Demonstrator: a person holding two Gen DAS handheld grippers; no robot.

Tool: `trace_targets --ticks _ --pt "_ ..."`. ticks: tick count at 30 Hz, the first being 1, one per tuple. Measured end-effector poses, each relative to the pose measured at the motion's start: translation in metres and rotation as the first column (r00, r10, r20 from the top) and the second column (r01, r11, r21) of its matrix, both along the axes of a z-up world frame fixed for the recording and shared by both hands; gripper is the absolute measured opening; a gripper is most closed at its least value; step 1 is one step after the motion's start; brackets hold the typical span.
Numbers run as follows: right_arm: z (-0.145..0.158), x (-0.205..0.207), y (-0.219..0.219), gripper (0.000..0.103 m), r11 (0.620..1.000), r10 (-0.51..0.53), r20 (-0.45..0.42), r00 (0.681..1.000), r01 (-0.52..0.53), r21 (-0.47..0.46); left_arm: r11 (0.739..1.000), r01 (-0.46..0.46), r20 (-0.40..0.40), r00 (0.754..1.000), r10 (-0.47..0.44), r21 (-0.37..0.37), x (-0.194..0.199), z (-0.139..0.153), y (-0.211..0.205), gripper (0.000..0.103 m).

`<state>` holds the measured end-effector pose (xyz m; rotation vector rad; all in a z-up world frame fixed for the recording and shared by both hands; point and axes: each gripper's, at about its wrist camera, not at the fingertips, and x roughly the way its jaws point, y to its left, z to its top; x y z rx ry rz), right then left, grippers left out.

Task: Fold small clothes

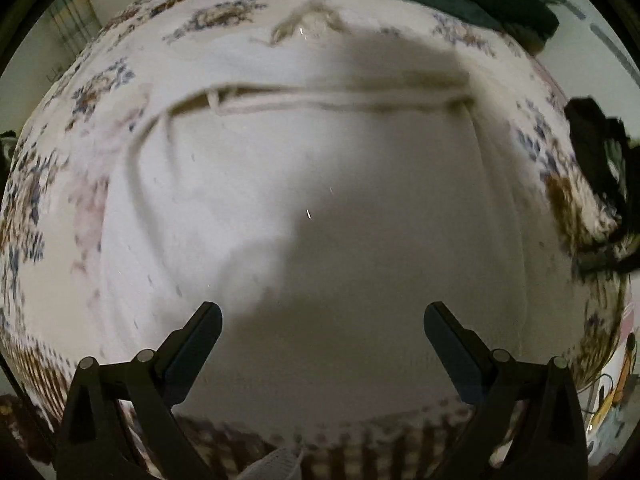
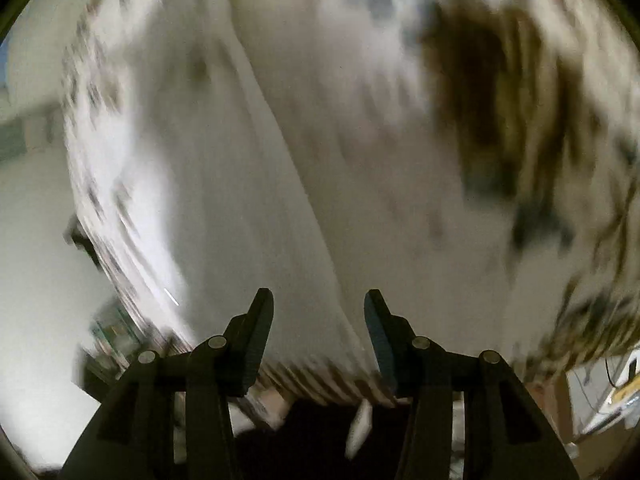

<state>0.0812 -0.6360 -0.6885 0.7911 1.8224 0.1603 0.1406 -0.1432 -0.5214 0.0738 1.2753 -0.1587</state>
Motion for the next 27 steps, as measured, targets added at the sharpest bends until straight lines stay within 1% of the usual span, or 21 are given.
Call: trace_targets --ticks 1,3,5,6,7,8,10,12,13,15,16,17,19,20,21,22,23,24,25,27 --pt "-0.014 -0.015 0.006 0.050 1.000 0.004 -0.015 1.000 -0.004 0.028 1.000 -0.017 -0.013 1.000 0.017 0.009 -0.005 -0.003 -0.001 0.103" --pt "-0.038 -0.033 0.019 0.045 0.997 0.015 -0.018 1.000 -0.014 0.079 0.997 -0.063 -0.025 0.998 0.064 0.040 -0.014 -0.007 0.000 0.103" --pt "-0.055 -0.035 0.034 0.045 0.992 0.026 0.007 1.000 -0.027 0.126 0.991 -0.101 -0.024 0.994 0.104 0.085 -0.022 -0.010 0.002 0.103" --pt "-0.062 -0.036 0.038 0.041 0.988 0.039 0.028 0.999 -0.043 0.147 0.987 -0.116 -0.022 0.993 0.119 0.111 -0.026 -0.011 0.003 0.103" --pt "-0.068 -0.037 0.042 0.029 0.988 0.062 0.039 0.997 -0.067 0.139 0.979 -0.137 -0.018 0.990 0.141 0.148 -0.030 -0.012 0.003 0.103" --pt "-0.073 -0.039 0.046 0.003 0.989 0.085 0.041 0.996 -0.089 0.116 0.970 -0.160 -0.019 0.986 0.166 0.181 -0.034 -0.013 0.004 0.103" --pt "-0.077 -0.044 0.051 0.002 0.990 0.080 0.056 0.995 -0.085 0.109 0.950 -0.220 -0.020 0.973 0.230 0.219 -0.041 -0.009 0.006 0.103" --pt "-0.072 -0.054 0.052 0.002 0.988 0.132 0.070 0.989 -0.137 0.074 0.933 -0.277 -0.001 0.959 0.285 0.229 -0.047 -0.001 0.006 0.103" --pt "-0.068 -0.057 0.052 0.002 0.987 0.140 0.076 0.987 -0.145 0.064 0.926 -0.296 0.007 0.953 0.303 0.232 -0.049 0.003 0.003 0.103" --pt "-0.066 -0.060 0.048 0.002 0.985 0.163 0.079 0.983 -0.166 0.038 0.920 -0.309 0.013 0.949 0.315 0.242 -0.051 0.008 -0.007 0.103" --pt "-0.067 -0.058 0.047 0.002 0.985 0.163 0.079 0.983 -0.168 0.051 0.921 -0.305 0.010 0.950 0.311 0.242 -0.051 0.008 -0.011 0.103" --pt "-0.067 -0.056 0.048 0.002 0.981 0.171 0.074 0.983 -0.176 0.083 0.924 -0.296 0.009 0.953 0.303 0.243 -0.053 0.008 -0.017 0.103" --pt "-0.068 -0.041 0.054 0.003 0.966 0.204 0.057 0.977 -0.211 0.152 0.935 -0.262 0.014 0.964 0.266 0.238 -0.052 0.008 -0.036 0.103" --pt "-0.066 -0.035 0.049 0.004 0.963 0.199 0.045 0.979 -0.204 0.176 0.945 -0.235 0.010 0.971 0.239 0.226 -0.053 0.005 -0.049 0.103" --pt "-0.061 -0.027 0.041 0.013 0.959 0.193 0.035 0.981 -0.196 0.204 0.953 -0.213 0.006 0.976 0.217 0.216 -0.052 0.004 -0.054 0.103" --pt "-0.056 -0.018 0.031 0.020 0.958 0.184 0.039 0.982 -0.188 0.218 0.965 -0.173 0.000 0.984 0.177 0.197 -0.052 -0.001 -0.070 0.103" --pt "-0.050 -0.007 0.019 0.040 0.961 0.170 0.053 0.984 -0.177 0.212 0.976 -0.131 -0.006 0.991 0.134 0.177 -0.053 -0.008 -0.088 0.103" --pt "-0.043 0.007 0.003 0.058 0.969 0.157 0.071 0.985 -0.168 0.184 0.982 -0.097 -0.012 0.995 0.100 0.161 -0.055 -0.014 -0.102 0.103" --pt "-0.037 0.022 -0.012 0.059 0.975 0.142 0.093 0.985 -0.156 0.160 0.986 -0.066 -0.020 0.997 0.069 0.150 -0.056 -0.021 -0.115 0.103" --pt "-0.026 0.058 -0.041 0.059 0.982 0.116 0.130 0.985 -0.133 0.133 0.992 0.009 -0.034 0.999 -0.005 0.129 -0.059 -0.039 -0.148 0.102"
